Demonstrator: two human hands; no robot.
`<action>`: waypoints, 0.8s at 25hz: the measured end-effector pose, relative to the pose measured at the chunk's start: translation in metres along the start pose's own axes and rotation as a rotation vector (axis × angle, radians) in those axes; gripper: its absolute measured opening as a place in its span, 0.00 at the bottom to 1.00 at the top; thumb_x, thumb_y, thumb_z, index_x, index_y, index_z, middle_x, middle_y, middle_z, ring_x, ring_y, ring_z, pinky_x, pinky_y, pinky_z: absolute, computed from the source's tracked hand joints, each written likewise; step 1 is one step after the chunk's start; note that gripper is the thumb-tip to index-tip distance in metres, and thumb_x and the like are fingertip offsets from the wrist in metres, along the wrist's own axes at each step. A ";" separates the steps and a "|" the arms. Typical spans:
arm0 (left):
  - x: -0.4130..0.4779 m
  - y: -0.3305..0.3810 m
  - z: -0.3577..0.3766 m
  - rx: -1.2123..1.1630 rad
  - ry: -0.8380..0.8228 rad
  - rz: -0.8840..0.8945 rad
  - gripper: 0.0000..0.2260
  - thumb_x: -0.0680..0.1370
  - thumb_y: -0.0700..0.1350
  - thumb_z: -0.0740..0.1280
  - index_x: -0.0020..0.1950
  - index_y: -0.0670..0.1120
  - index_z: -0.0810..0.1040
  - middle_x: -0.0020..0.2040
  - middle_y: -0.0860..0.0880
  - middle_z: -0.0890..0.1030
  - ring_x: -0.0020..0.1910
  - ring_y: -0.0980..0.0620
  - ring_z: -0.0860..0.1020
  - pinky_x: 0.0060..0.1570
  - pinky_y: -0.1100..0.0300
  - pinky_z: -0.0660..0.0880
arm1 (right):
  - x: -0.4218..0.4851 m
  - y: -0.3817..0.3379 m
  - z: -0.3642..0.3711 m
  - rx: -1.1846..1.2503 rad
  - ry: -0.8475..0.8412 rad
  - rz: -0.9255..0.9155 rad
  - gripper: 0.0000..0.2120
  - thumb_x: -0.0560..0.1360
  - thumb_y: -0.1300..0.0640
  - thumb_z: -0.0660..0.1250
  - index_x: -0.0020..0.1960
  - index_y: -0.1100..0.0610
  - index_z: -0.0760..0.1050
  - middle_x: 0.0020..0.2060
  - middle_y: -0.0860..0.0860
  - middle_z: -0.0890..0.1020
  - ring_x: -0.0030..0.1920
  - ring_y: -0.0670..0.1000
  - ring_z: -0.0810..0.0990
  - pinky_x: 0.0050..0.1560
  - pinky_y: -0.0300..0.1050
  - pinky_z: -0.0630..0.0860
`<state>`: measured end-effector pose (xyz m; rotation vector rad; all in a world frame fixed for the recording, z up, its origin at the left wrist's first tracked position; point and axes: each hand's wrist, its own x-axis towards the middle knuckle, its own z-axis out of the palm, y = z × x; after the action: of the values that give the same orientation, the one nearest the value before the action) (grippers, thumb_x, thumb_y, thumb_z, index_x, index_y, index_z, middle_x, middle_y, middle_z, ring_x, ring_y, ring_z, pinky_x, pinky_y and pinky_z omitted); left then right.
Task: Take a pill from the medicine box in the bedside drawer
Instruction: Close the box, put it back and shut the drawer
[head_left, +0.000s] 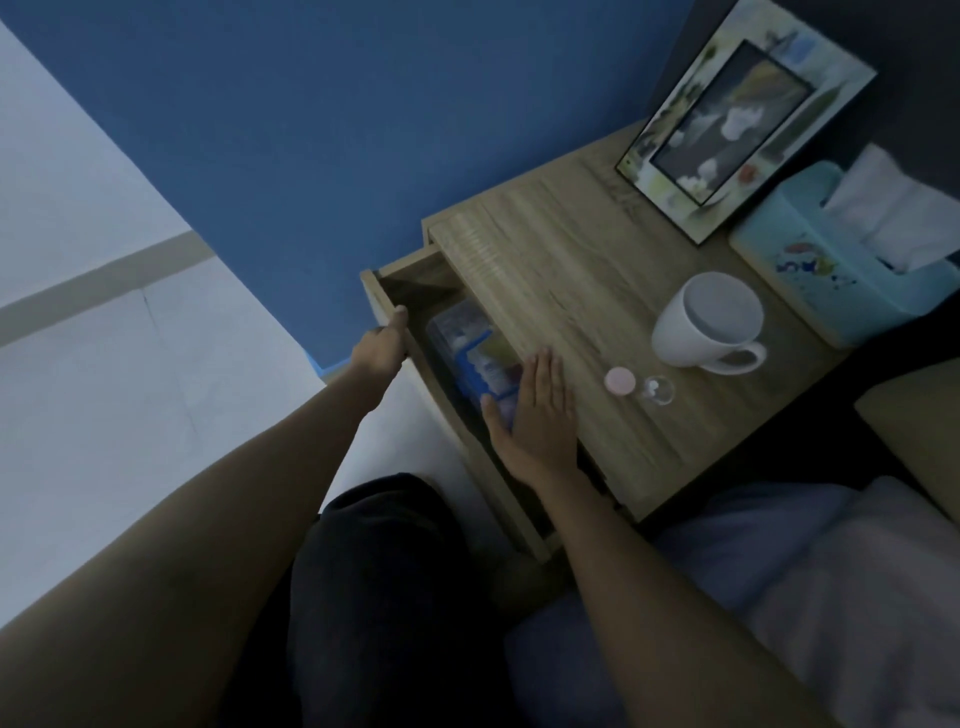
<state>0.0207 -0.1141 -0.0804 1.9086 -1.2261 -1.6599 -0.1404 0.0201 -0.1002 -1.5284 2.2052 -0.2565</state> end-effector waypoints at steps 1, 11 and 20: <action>0.003 0.005 0.005 -0.013 -0.024 0.014 0.31 0.77 0.65 0.51 0.67 0.42 0.72 0.64 0.41 0.76 0.61 0.42 0.76 0.66 0.45 0.71 | -0.001 0.000 0.000 -0.005 0.000 0.002 0.38 0.77 0.35 0.45 0.75 0.59 0.37 0.76 0.55 0.39 0.76 0.51 0.36 0.73 0.48 0.35; 0.036 0.052 0.057 -0.120 -0.247 0.022 0.31 0.79 0.63 0.46 0.71 0.41 0.66 0.57 0.47 0.73 0.56 0.47 0.72 0.60 0.55 0.67 | -0.003 -0.005 -0.003 0.013 -0.008 0.025 0.38 0.77 0.36 0.46 0.74 0.57 0.33 0.75 0.52 0.34 0.72 0.46 0.31 0.72 0.47 0.33; 0.017 0.058 0.023 0.214 -0.102 0.179 0.31 0.80 0.61 0.44 0.59 0.39 0.74 0.58 0.39 0.75 0.61 0.41 0.74 0.67 0.47 0.68 | 0.001 -0.005 -0.005 0.010 -0.075 0.039 0.38 0.77 0.37 0.47 0.74 0.58 0.34 0.75 0.52 0.36 0.75 0.48 0.35 0.73 0.47 0.35</action>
<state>-0.0232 -0.1538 -0.0557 1.7864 -1.6232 -1.6045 -0.1390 0.0164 -0.0937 -1.4645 2.1695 -0.1953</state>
